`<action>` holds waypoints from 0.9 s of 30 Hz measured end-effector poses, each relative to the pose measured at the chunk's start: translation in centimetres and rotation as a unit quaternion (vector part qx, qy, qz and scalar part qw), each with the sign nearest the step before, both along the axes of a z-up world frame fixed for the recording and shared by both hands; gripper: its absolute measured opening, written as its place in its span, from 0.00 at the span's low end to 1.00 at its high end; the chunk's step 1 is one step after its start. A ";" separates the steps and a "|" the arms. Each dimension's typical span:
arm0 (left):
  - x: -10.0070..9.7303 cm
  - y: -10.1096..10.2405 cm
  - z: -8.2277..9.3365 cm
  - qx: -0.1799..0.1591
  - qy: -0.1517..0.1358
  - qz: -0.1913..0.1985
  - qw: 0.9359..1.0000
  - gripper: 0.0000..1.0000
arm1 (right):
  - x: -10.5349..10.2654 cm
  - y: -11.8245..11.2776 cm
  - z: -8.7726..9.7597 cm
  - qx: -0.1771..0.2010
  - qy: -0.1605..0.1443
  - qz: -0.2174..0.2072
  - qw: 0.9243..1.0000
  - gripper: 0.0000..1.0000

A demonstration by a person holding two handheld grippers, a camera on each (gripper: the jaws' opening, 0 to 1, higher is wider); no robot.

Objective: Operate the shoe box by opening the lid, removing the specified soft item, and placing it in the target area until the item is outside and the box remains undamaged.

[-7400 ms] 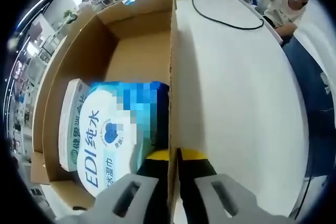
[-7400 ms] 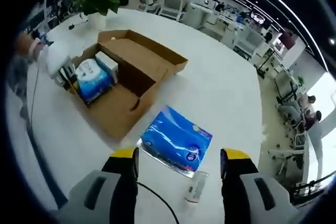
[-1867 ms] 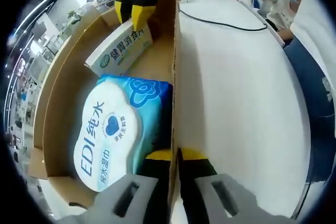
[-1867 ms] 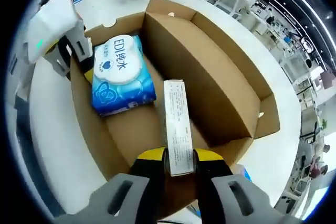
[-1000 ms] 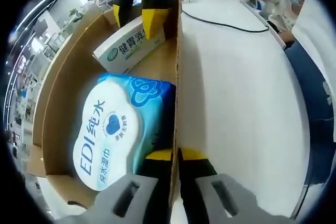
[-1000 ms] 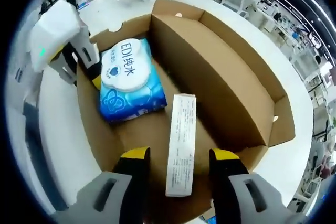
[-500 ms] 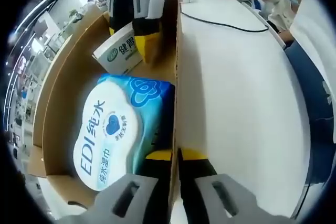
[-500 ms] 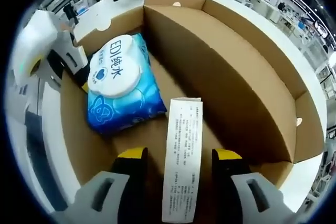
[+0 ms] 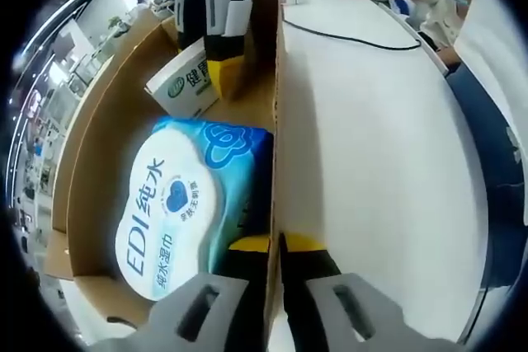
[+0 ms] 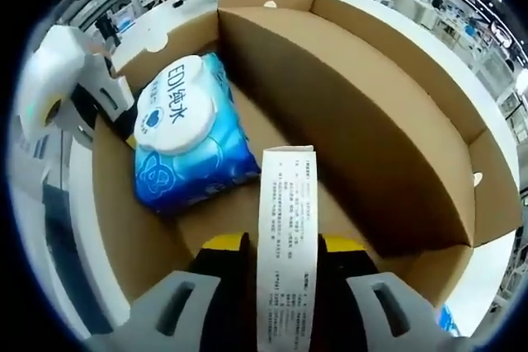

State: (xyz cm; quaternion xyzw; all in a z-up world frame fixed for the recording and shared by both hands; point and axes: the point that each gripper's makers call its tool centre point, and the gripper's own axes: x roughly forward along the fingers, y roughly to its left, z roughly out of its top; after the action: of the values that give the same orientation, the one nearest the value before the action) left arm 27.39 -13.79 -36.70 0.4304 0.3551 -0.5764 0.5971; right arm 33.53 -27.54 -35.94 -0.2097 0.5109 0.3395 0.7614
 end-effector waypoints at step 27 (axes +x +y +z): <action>0.0 -0.1 0.0 -0.001 -0.002 0.000 1.000 0.02 | 0.5 -0.2 1.6 -0.010 -0.028 0.023 0.999 0.22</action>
State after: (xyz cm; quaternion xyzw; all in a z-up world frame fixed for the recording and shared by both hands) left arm 27.34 -13.87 -36.70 0.4312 0.3535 -0.5758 0.5979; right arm 34.07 -27.70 -34.37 -0.2383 0.4882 0.3456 0.7651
